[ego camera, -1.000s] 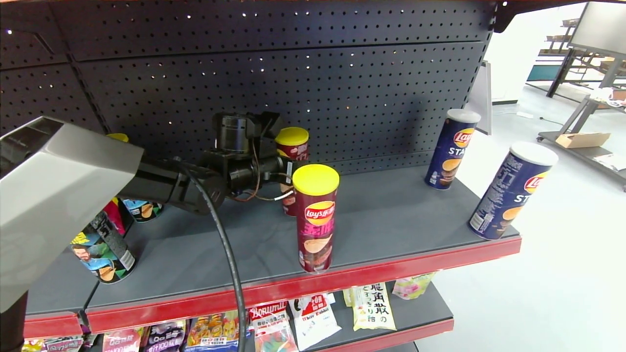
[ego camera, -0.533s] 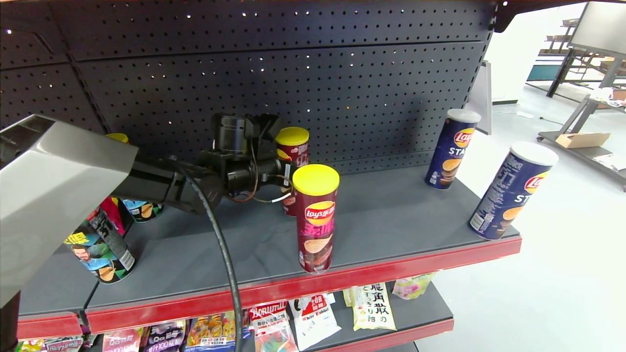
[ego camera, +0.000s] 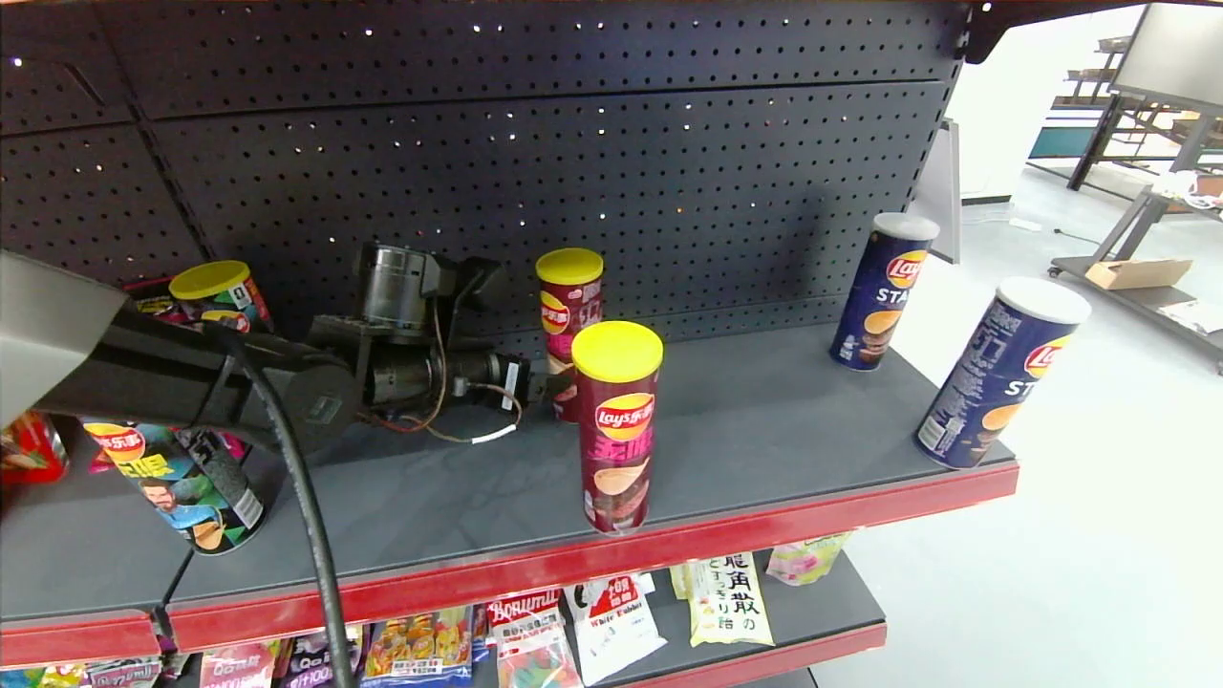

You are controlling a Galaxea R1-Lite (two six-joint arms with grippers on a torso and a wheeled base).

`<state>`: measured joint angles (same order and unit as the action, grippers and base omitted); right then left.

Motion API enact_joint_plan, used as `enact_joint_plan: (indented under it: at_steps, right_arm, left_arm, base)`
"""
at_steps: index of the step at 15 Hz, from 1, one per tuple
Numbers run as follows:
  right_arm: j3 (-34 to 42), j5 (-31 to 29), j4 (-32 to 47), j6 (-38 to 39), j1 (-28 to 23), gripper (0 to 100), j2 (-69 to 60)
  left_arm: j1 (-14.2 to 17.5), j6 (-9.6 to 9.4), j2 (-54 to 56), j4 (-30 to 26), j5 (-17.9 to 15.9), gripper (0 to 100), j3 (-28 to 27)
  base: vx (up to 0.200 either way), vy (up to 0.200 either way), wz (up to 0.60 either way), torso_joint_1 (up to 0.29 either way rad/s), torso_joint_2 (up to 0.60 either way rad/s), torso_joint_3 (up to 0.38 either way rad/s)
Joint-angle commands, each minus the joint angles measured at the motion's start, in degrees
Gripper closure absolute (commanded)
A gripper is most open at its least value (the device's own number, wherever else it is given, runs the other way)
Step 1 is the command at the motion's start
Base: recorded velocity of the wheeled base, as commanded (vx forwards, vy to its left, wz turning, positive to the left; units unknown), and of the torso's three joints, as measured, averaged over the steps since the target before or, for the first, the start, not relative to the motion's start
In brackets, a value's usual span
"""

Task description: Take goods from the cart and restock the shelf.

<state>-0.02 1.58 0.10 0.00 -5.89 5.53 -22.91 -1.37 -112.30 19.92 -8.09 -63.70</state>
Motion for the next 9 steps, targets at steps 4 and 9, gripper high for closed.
enact_joint_plan:
  at_steps: [4,9]
  right_arm:
    - [-0.1,0.0,0.0,0.0,0.0,0,0.1]
    - [-0.1,0.1,0.0,0.0,0.0,0,0.1]
  left_arm:
    - [4.8,-6.63,0.9,0.4,3.4,0,7.5]
    - [5.5,-6.72,-5.3,3.8,4.5,0,2.8]
  base:
    - [0.000,0.000,0.00,0.000,0.00,0.000]
    - [0.000,0.000,0.00,0.000,0.00,0.000]
